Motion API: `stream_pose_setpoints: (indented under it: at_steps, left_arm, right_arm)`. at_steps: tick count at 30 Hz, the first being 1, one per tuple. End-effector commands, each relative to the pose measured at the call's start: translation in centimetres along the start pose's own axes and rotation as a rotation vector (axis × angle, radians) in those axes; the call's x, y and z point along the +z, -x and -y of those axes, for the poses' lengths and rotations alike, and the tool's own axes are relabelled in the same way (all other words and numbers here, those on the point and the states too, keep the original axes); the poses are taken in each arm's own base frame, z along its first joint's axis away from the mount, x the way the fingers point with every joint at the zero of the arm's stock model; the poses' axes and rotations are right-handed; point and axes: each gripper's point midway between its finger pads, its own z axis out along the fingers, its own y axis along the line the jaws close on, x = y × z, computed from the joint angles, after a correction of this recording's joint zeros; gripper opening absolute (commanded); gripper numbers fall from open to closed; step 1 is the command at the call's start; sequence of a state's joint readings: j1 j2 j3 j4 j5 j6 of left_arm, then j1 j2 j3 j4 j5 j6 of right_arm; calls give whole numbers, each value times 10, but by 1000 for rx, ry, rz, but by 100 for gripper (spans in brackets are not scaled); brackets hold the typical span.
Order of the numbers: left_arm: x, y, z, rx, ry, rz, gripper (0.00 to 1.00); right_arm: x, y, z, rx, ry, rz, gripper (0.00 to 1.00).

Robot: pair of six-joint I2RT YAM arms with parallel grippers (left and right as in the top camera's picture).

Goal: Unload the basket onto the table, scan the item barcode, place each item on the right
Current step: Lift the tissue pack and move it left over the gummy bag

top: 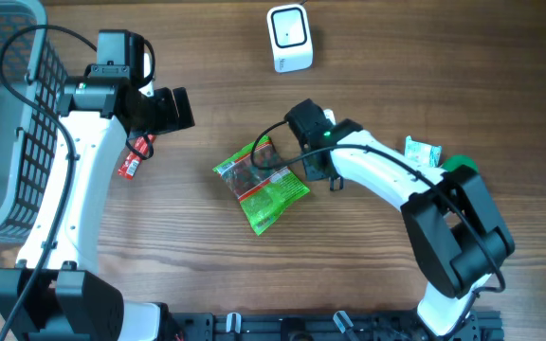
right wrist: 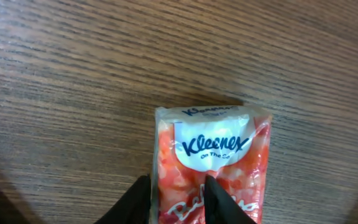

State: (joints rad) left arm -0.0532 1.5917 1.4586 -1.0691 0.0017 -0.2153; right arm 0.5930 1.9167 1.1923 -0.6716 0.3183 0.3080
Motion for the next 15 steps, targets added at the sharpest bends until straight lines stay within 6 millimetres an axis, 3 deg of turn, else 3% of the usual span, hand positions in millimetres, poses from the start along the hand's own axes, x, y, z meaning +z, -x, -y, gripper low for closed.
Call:
stream_pose_setpoints:
  at_steps: [1, 12, 13, 15]
  left_arm:
    - [0, 0, 2, -2, -8, 0, 100]
    - [0, 0, 2, -2, -8, -1, 100]
    - [0, 0, 2, -2, -8, -1, 100]
    - [0, 0, 2, -2, -8, -1, 100]
  right_arm:
    - [6, -7, 2, -61, -99, 6, 23]
    - [5, -8, 3, -50, -114, 10, 22]
    - [5, -8, 2, -50, -114, 10, 21]
    - [5, -8, 2, -50, -114, 11, 4]
